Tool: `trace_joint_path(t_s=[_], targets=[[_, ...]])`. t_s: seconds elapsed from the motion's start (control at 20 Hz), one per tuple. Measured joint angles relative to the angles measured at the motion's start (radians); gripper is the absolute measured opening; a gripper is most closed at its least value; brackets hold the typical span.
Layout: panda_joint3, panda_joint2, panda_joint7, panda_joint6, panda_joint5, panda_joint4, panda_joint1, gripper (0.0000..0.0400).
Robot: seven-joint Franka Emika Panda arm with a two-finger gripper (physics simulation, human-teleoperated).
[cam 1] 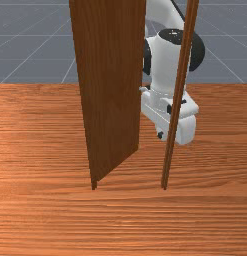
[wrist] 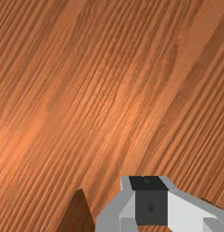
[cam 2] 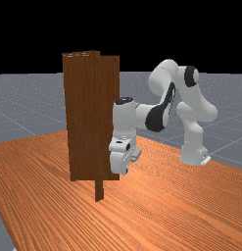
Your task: Open the door
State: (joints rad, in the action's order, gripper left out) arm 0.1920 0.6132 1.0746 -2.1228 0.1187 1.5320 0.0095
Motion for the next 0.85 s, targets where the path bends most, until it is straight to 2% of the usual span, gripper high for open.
trace_joint_path(t_s=[0.2,0.4,0.85], targets=[[0.026,-0.05,0.219,-0.014,-0.02,0.08,-0.048,0.0],[0.023,-0.083,0.287,-0.024,-0.044,0.132,-0.079,0.0],[-0.017,-0.085,0.576,-0.004,-0.064,0.123,-0.251,0.0]])
